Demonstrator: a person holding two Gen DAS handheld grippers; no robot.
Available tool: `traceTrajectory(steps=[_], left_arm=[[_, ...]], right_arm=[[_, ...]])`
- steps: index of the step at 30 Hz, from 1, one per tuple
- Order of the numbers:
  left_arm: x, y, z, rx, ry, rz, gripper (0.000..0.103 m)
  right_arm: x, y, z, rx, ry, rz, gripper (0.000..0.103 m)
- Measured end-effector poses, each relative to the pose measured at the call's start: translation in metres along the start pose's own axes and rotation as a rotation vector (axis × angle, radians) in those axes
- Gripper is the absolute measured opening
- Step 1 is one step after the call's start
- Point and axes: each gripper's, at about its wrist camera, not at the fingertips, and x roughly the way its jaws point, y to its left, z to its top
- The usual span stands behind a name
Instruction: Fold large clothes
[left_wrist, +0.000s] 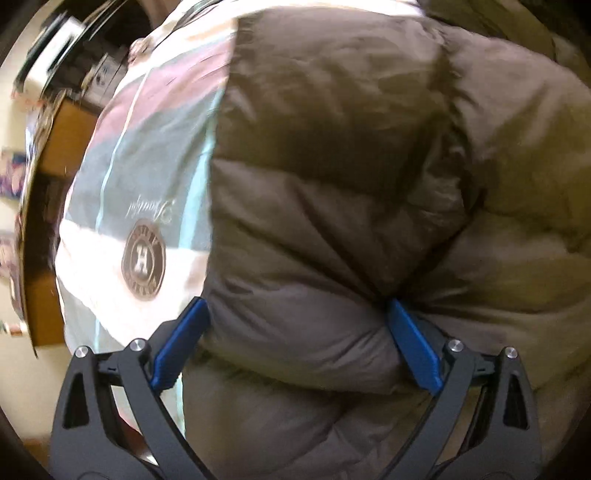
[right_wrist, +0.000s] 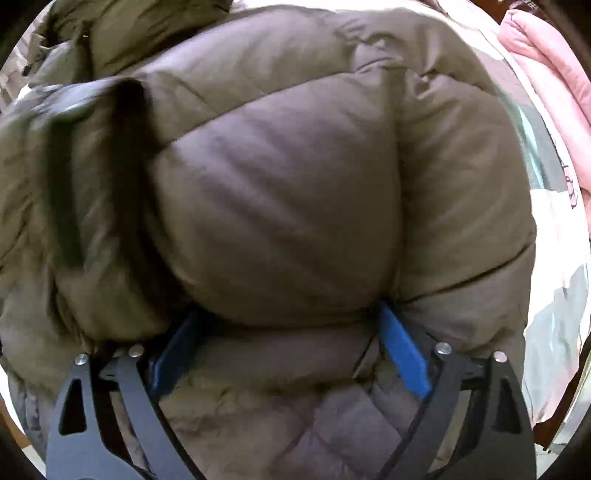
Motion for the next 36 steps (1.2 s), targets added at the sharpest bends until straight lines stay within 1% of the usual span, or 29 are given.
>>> traceTrajectory(steps=[1, 2, 4, 5, 6, 8, 9, 10, 11, 12, 13, 15, 16, 17, 18, 19, 20, 21, 22, 24, 25, 27, 28, 29, 31, 32, 33, 35, 36], left_arm=[[-0.007, 0.004, 0.000, -0.018, -0.003, -0.021, 0.098], [-0.022, 0.009, -0.002, -0.044, -0.026, -0.070, 0.098], [-0.042, 0.012, -0.004, -0.047, -0.093, -0.116, 0.098], [-0.047, 0.008, -0.003, -0.035, -0.127, -0.113, 0.099], [-0.050, 0.000, -0.001, 0.000, -0.163, -0.081, 0.099], [-0.033, -0.016, 0.007, 0.057, -0.145, -0.024, 0.099], [-0.025, -0.020, 0.008, 0.066, -0.124, -0.019, 0.099], [-0.011, -0.027, 0.008, 0.074, -0.081, -0.012, 0.099], [0.000, -0.032, 0.010, 0.076, -0.047, -0.004, 0.101], [0.007, -0.033, 0.012, 0.060, -0.030, -0.002, 0.101], [0.006, -0.031, 0.013, 0.040, -0.021, -0.011, 0.101], [-0.010, -0.027, 0.015, -0.005, 0.001, -0.044, 0.100], [-0.020, -0.022, 0.014, -0.029, -0.008, -0.078, 0.100], [-0.029, -0.018, 0.012, -0.039, -0.025, -0.110, 0.100], [-0.037, -0.017, 0.010, -0.038, -0.034, -0.122, 0.100], [-0.044, -0.018, 0.009, -0.034, -0.040, -0.126, 0.100], [-0.049, -0.018, 0.006, -0.029, -0.041, -0.130, 0.100], [-0.054, -0.017, 0.003, -0.032, -0.034, -0.143, 0.100], [-0.057, -0.016, 0.000, -0.042, -0.021, -0.169, 0.100], [-0.062, -0.014, -0.007, -0.063, 0.000, -0.234, 0.100], [-0.052, -0.010, -0.009, -0.064, -0.001, -0.246, 0.100], [-0.056, -0.017, -0.016, -0.045, -0.016, -0.223, 0.100], [-0.054, -0.019, -0.019, -0.028, -0.022, -0.199, 0.100], [-0.047, -0.017, -0.023, -0.012, -0.019, -0.182, 0.100], [-0.043, -0.017, -0.027, 0.000, -0.003, -0.186, 0.100], [-0.042, -0.012, -0.030, -0.001, 0.003, -0.192, 0.100], [-0.041, -0.013, -0.033, -0.002, 0.004, -0.190, 0.100], [-0.036, -0.016, -0.029, 0.006, 0.005, -0.166, 0.100], [-0.033, -0.016, -0.026, 0.010, 0.006, -0.157, 0.100]], right_arm=[[-0.010, 0.000, 0.000, 0.025, -0.011, 0.001, 0.093], [-0.023, 0.000, 0.000, 0.057, -0.048, 0.016, 0.093], [-0.059, -0.002, -0.005, 0.110, -0.193, 0.113, 0.093], [-0.071, 0.000, -0.006, 0.109, -0.271, 0.170, 0.093], [-0.077, 0.005, -0.006, 0.095, -0.323, 0.209, 0.093], [-0.072, 0.019, -0.001, 0.057, -0.354, 0.263, 0.093], [-0.060, 0.027, 0.003, 0.043, -0.319, 0.230, 0.093], [-0.047, 0.028, 0.007, 0.046, -0.269, 0.170, 0.093], [-0.024, 0.029, 0.010, 0.064, -0.172, 0.101, 0.093], [-0.014, 0.025, 0.005, 0.087, -0.102, 0.089, 0.093], [-0.006, 0.018, 0.006, 0.136, -0.062, 0.111, 0.093], [-0.022, 0.006, 0.010, 0.227, -0.049, 0.096, 0.092], [-0.035, -0.002, 0.010, 0.272, -0.078, 0.090, 0.092], [-0.059, -0.015, 0.007, 0.346, -0.170, 0.064, 0.092], [-0.080, -0.024, 0.007, 0.395, -0.259, 0.030, 0.092], [-0.096, -0.030, 0.008, 0.427, -0.326, 0.022, 0.092], [-0.113, -0.036, 0.014, 0.458, -0.407, 0.086, 0.093], [-0.121, -0.036, 0.026, 0.467, -0.447, 0.136, 0.095], [-0.129, -0.032, 0.039, 0.453, -0.467, 0.160, 0.098], [-0.137, -0.010, 0.075, 0.318, -0.451, 0.158, 0.099], [-0.133, -0.005, 0.102, 0.274, -0.453, 0.155, 0.099], [-0.138, 0.019, 0.145, 0.225, -0.496, 0.083, 0.099], [-0.144, 0.032, 0.161, 0.211, -0.506, 0.053, 0.099], [-0.146, 0.045, 0.188, 0.187, -0.509, 0.033, 0.099], [-0.148, 0.065, 0.220, 0.170, -0.499, 0.075, 0.099], [-0.144, 0.073, 0.240, 0.166, -0.472, 0.092, 0.099], [-0.138, 0.081, 0.258, 0.146, -0.444, 0.074, 0.099], [-0.117, 0.111, 0.291, 0.008, -0.369, -0.110, 0.099], [-0.108, 0.120, 0.296, -0.035, -0.362, -0.168, 0.098]])
